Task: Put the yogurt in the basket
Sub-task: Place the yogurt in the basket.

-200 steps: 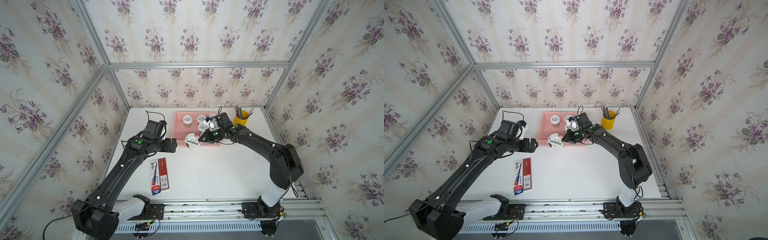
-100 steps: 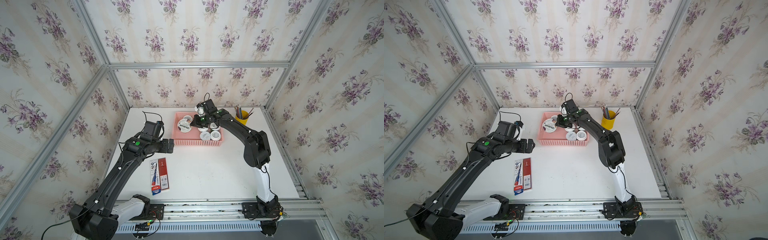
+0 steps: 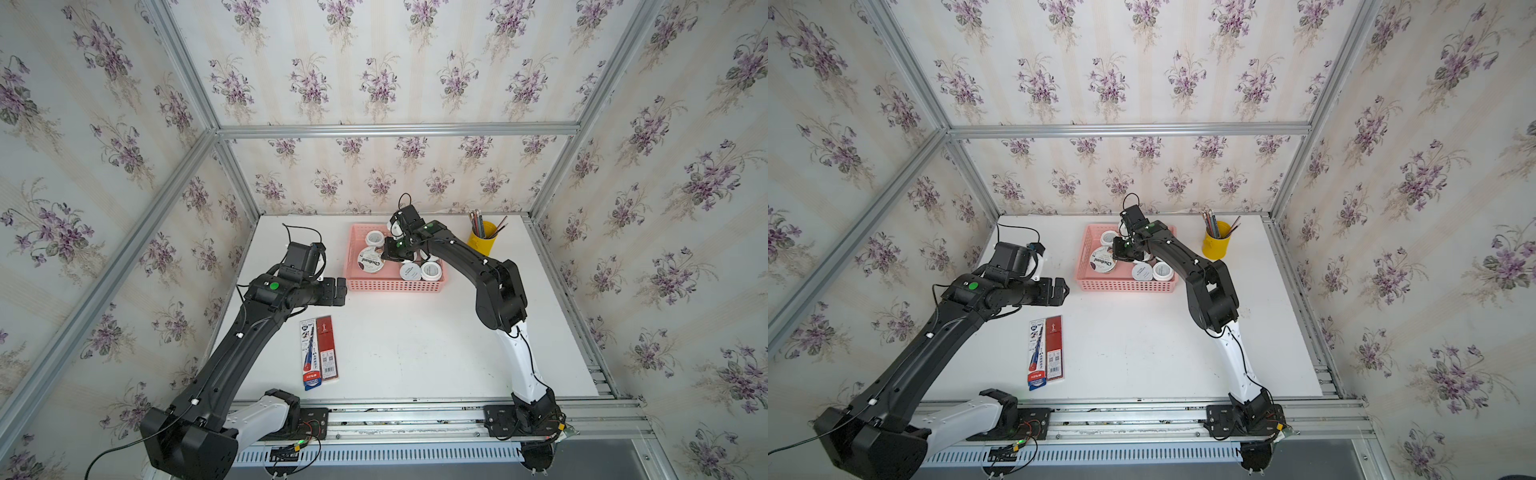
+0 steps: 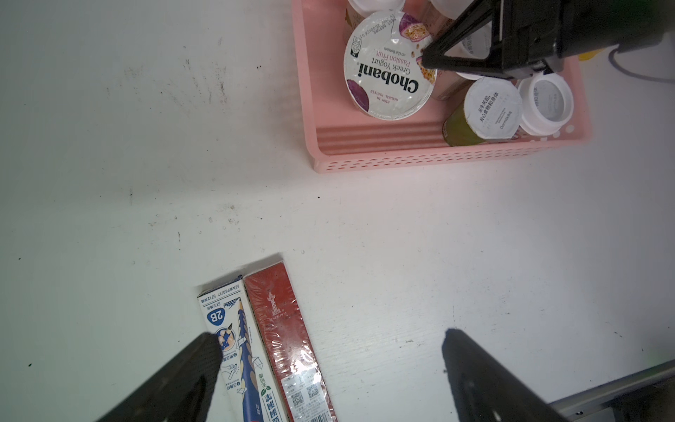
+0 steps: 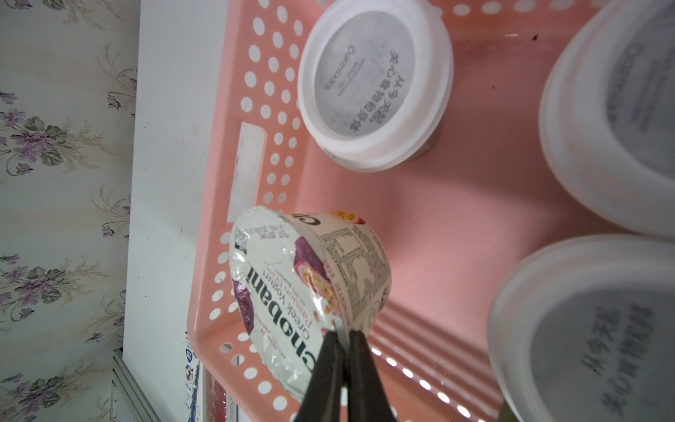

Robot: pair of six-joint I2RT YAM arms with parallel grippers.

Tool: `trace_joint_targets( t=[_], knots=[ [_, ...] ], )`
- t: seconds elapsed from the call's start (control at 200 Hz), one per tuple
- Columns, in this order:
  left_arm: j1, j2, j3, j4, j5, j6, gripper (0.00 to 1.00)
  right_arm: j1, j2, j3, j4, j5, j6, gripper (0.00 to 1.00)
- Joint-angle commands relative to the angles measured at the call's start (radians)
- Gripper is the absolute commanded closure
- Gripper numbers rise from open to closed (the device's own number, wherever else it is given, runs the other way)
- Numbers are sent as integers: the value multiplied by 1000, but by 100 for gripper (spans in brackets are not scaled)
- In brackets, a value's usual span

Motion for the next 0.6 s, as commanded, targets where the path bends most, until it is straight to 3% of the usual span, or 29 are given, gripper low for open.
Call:
trace_joint_targets(
  t=[0.0, 0.594],
  knots=[
    [2, 4, -1, 9, 10, 12, 1, 4, 20, 20, -25, 26, -20, 94],
    [14, 18, 4, 10, 18, 11, 1, 8, 64, 67, -68, 63, -54, 92]
  ],
)
